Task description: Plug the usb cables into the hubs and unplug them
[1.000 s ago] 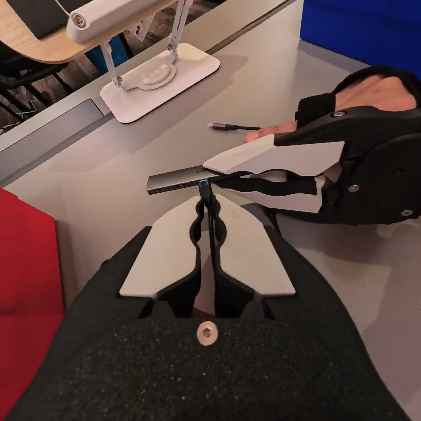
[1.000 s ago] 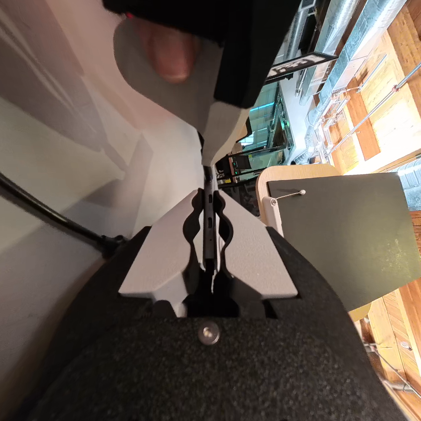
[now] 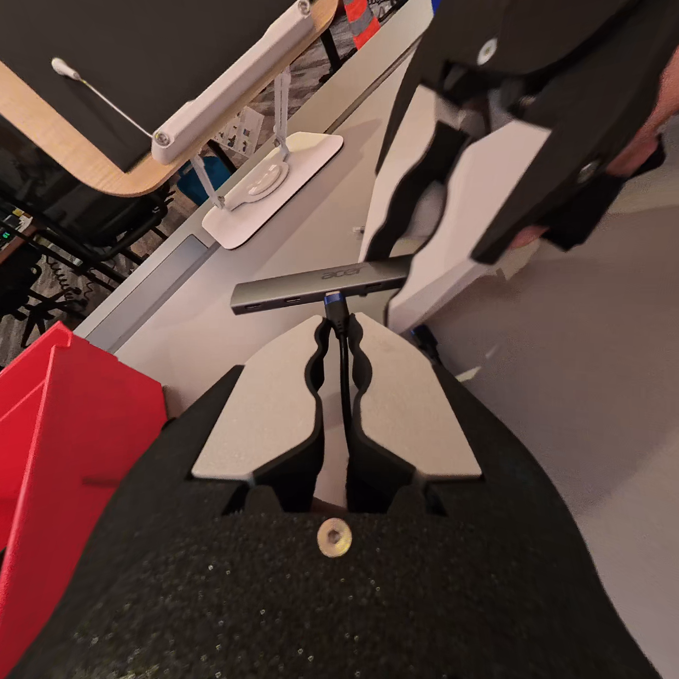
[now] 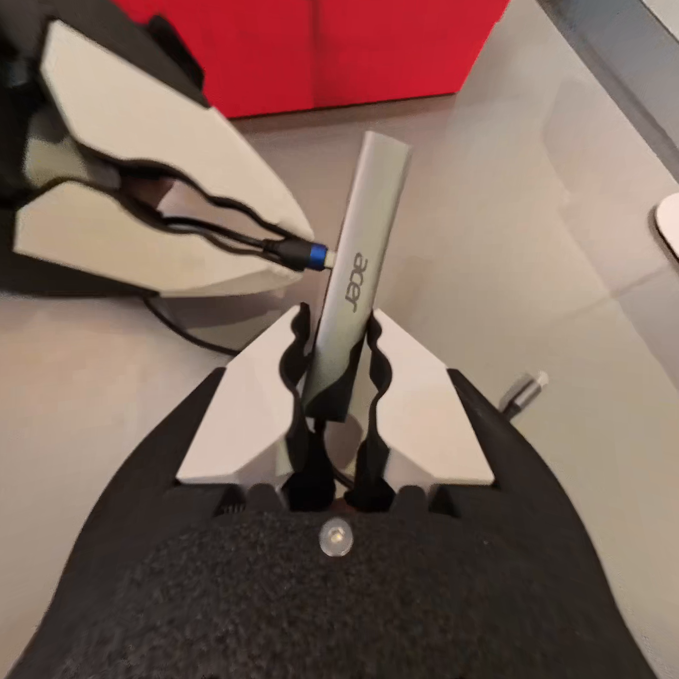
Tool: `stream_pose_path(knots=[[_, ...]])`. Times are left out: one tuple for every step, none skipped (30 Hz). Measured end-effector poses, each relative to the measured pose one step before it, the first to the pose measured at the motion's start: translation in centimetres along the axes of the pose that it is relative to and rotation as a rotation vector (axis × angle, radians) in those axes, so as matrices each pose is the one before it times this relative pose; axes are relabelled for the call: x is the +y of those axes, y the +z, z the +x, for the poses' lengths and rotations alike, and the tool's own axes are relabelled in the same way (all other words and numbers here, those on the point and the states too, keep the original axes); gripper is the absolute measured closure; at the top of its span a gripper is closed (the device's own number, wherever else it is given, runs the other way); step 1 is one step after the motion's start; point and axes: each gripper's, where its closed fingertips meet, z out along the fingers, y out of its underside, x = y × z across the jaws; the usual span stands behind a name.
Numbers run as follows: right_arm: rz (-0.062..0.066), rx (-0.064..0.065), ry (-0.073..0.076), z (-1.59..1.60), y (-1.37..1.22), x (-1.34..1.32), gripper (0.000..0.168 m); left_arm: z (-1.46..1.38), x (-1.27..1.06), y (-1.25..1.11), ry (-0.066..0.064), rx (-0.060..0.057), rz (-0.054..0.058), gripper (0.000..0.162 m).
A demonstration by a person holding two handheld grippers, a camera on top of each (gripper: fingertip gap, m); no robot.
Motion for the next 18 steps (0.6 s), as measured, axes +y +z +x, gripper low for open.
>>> stream_pose_path(knots=[[-0.0033,0.0397,0.0094,0.558,0.076,0.025,0.147,0.181,-0.079,-0.016,0.0054,-0.0007,-0.0012,0.152],[0.0065,0.0156,-0.0149,0.234,-0.045,-0.051,0.149,0.149,-0.050,-0.020,0.0037,-0.0007,-0.0017,0.152],[0.0131,0.0057,-0.0141,0.049,-0.133,-0.113,0.149,0.054,-0.059,-0.020,0.0005,-0.0038,-0.0003,0.152],[0.0018,-0.0001,-0.0128,-0.028,-0.151,0.004,0.149,0.061,-0.083,-0.037,-0.0016,0.0008,0.0018,0.152],[-0.0082,0.0018,-0.0143,-0.021,-0.153,0.092,0.149,0.132,-0.123,-0.040,-0.0039,0.0060,0.0030,0.152],[-0.0142,0.0130,-0.0254,0.059,-0.151,0.118,0.149,0.131,-0.087,0.014,-0.0029,0.0048,0.0005,0.152],[-0.0159,0.0329,-0.0393,0.248,-0.104,0.101,0.149,0.112,-0.062,0.059,0.0040,-0.0015,-0.0027,0.152],[-0.0312,0.0345,-0.0410,0.202,-0.022,0.294,0.149,0.117,0.028,0.123,0.0146,-0.0049,-0.0112,0.152],[-0.0303,0.0282,-0.0397,0.103,0.021,0.272,0.149,0.172,0.100,0.150,0.0167,-0.0043,-0.0183,0.152],[-0.0261,0.0221,-0.0231,0.117,0.055,0.255,0.150,0.150,0.078,0.128,0.0038,-0.0035,-0.0120,0.152],[-0.0184,0.0060,-0.0054,0.009,0.061,0.191,0.150,0.142,0.019,0.084,-0.0110,0.0017,-0.0028,0.152],[-0.0002,-0.0076,0.0152,-0.046,0.055,0.027,0.150,0.053,0.037,0.056,-0.0178,0.0048,0.0000,0.152],[0.0081,-0.0135,0.0254,-0.083,0.068,-0.036,0.150,-0.021,-0.004,0.030,-0.0149,0.0048,0.0005,0.152],[0.0084,-0.0028,0.0108,-0.010,0.030,-0.086,0.150,-0.067,-0.038,0.029,-0.0128,0.0025,-0.0014,0.152],[0.0028,0.0096,0.0012,0.121,0.005,-0.072,0.150,-0.078,-0.042,0.053,-0.0129,-0.0027,-0.0030,0.152],[-0.0073,0.0134,-0.0110,0.133,0.036,0.022,0.150,-0.047,0.026,0.101,-0.0099,-0.0065,-0.0067,0.152],[-0.0186,0.0070,-0.0165,0.063,0.092,0.218,0.150,0.041,0.079,0.137,-0.0060,-0.0036,-0.0095,0.152],[-0.0032,0.0025,-0.0028,0.068,0.061,0.053,0.150,0.055,0.079,0.140,-0.0060,-0.0029,-0.0060,0.152]])
